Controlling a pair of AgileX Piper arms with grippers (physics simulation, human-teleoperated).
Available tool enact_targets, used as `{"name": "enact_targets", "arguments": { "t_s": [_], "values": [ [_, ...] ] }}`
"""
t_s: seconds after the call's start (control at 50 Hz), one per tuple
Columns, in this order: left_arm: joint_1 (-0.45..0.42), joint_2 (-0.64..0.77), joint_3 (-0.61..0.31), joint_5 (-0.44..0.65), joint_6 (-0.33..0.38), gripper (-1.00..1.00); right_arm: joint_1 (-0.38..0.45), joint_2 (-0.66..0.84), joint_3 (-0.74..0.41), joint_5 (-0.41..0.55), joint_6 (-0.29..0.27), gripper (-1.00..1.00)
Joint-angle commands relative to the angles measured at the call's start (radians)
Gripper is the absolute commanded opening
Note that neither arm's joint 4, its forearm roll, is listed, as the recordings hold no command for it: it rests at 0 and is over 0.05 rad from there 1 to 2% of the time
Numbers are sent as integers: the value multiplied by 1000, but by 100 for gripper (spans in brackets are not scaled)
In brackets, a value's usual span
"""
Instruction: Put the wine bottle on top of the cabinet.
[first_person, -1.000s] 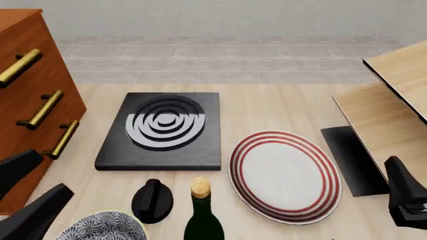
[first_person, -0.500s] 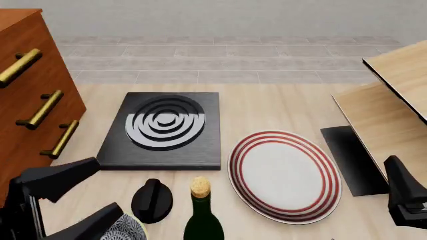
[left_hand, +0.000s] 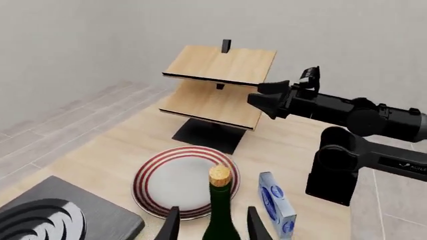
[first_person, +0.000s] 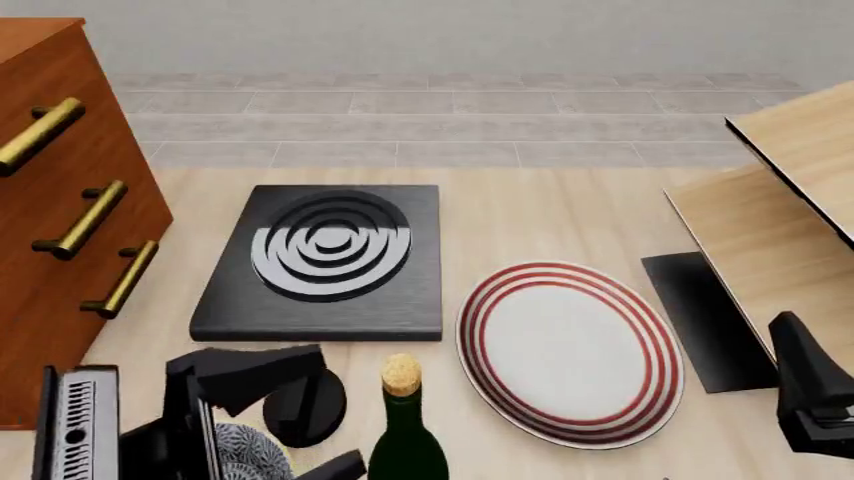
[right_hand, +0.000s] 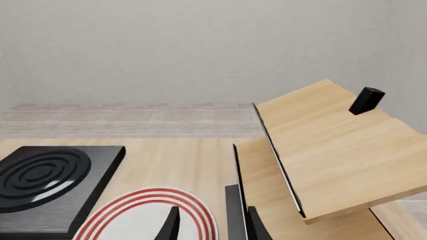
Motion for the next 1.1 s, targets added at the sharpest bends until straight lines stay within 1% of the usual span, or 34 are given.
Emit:
{"name": "enact_targets", "arguments": {
  "t_s": [0.02, 0.1, 0.24, 0.3, 0.46, 0.52, 0.74, 0.76, 1.1],
  "values": [
    [-53, 227, -2, -184, 8, 100, 0, 4, 0, -4, 0, 100],
    [-72, 306, -14, -237, 5, 100, 0, 13, 2, -15, 0, 100],
    [-89, 382, -33, -278, -10, 100, 0, 12, 2, -14, 0, 100],
    [-77, 390, -27, -285, -23, 100, 0, 12, 2, -14, 0, 100],
    [-51, 421, -6, -312, -27, 100, 0, 12, 2, -14, 0, 100],
    [-46, 454, 0, -342, -35, 100, 0, 12, 2, -14, 0, 100],
    [-29, 522, 13, -400, -49, 100, 0, 12, 2, -14, 0, 100],
    [-22, 525, 16, -404, -61, 100, 0, 12, 2, -14, 0, 100],
    [-8, 656, 11, -495, -86, 100, 0, 13, 2, -14, 0, 100]
  ]
}}
